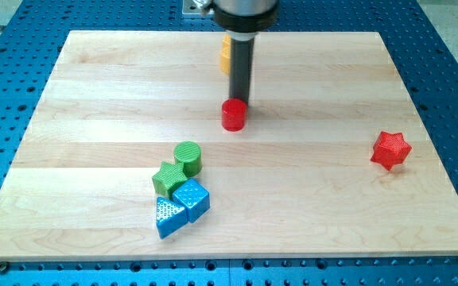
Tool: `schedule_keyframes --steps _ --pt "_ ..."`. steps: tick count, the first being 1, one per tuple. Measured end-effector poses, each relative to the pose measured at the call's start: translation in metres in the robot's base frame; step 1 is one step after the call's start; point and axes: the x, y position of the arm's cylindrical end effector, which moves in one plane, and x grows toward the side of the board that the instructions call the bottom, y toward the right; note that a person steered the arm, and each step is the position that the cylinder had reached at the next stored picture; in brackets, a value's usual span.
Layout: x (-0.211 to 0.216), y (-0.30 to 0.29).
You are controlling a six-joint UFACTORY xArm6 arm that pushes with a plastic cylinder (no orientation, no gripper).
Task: Move the red circle parallel to the yellow heart
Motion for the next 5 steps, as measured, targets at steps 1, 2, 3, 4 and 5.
schedule_keyframes --steps 1,2,3,4,5 --pt "-0.002 0.052" --pt "0.051 0.044" --pt "0.069 0.010" --pt "0.024 0.010" --pt "0.016 0.054"
